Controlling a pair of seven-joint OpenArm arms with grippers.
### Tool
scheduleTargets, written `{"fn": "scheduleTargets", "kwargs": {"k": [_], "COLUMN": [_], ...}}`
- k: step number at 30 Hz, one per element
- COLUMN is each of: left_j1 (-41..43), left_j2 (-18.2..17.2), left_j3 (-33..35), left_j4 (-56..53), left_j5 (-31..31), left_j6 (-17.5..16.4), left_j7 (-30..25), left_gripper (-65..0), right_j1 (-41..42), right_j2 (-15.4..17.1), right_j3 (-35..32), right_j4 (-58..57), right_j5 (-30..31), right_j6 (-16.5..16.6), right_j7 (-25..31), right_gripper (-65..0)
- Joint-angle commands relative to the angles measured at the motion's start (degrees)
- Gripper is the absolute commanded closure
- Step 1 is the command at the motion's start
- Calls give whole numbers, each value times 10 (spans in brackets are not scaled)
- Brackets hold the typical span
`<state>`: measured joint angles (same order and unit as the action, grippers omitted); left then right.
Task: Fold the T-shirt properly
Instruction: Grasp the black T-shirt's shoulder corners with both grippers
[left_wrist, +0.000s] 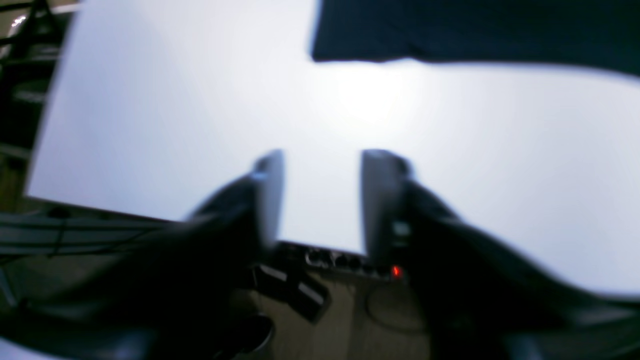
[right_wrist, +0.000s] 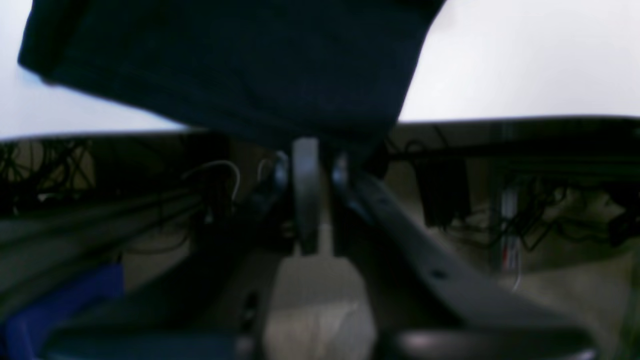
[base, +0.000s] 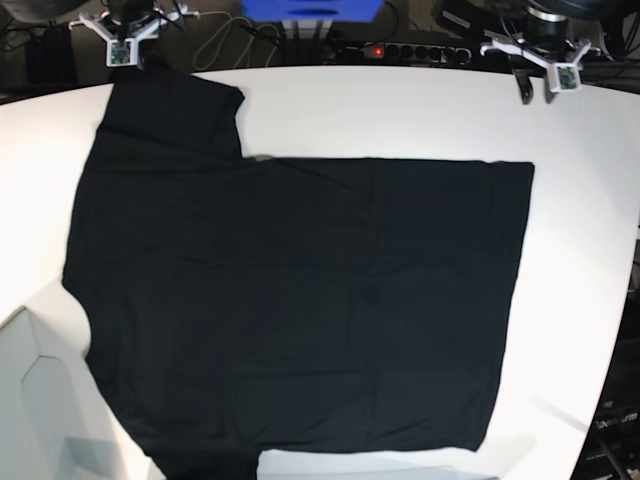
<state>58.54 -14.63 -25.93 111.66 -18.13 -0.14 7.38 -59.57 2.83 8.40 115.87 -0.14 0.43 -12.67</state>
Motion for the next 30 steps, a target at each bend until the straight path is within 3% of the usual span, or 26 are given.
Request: {"fn": "scheduleTargets", "kwargs": {"k": [1,4,6,10,14,18,30], "left_j1": [-5,-38,-63,-116,-177,-232,-314], "left_j2": [-3,-1,-1,-5,-3,-4,-4], "left_j3": [-8,-22,-25,-25,-17,10,34], "left_j4": [11,8,7,-9,-64,-145,-283], "left_j5": [2,1,-9,-57,-68,-68,-64], "left_j6": [-2,-2,-2,-2,-2,-2,-2], "left_j7": [-14,-14,-13,-12,-12,-12,-13], "left_gripper": [-306,-378,-380,-384,-386,-404,-423], "right_j1": [-6,13,20,54,86,114,120], "right_j2": [5,5,3,-23,-32,-31,-31], "right_j3": [3,4,21,61,97,105,100], "right_j4": [10,10,10,9,7,7,6], "right_j5": [0,0,0,0,0,0,0], "right_j6": [1,16,59,128,164,170,170], "right_j7": [12,12,12,11,-16,-58,-64], "right_gripper": [-135,-240,-283,-319,-319,-319,-318]}}
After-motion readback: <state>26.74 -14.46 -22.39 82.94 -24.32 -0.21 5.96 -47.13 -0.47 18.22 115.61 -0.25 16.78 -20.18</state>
